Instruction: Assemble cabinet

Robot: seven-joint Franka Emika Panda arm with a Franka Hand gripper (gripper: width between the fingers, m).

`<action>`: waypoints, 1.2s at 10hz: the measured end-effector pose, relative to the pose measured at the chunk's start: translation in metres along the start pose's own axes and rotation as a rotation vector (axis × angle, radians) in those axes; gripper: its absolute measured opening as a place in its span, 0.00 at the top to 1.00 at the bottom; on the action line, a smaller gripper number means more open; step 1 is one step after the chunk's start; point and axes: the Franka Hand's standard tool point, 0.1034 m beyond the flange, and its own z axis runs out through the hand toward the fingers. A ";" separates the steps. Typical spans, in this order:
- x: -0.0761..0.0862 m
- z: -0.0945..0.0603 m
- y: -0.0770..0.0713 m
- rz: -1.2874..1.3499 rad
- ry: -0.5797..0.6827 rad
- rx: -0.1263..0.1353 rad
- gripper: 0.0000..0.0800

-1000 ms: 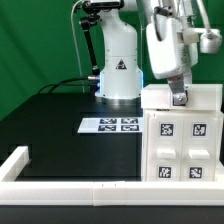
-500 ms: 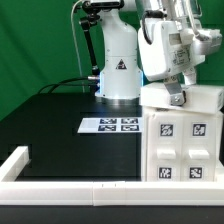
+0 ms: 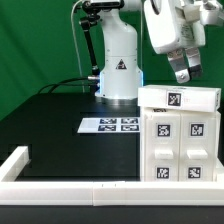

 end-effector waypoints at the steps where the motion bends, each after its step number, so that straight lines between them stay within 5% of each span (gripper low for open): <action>1: 0.000 0.000 0.000 -0.032 0.003 -0.006 0.00; 2: 0.000 -0.001 -0.002 -0.204 0.006 -0.040 0.00; 6: -0.003 0.000 -0.002 -0.745 -0.006 -0.075 0.00; 10: -0.002 0.000 -0.002 -1.028 -0.017 -0.076 0.00; 12: 0.000 -0.001 -0.001 -1.386 0.014 -0.113 0.00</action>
Offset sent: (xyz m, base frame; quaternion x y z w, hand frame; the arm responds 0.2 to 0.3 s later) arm 0.0058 0.0022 0.0007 -0.0281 0.0035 -0.3046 0.9521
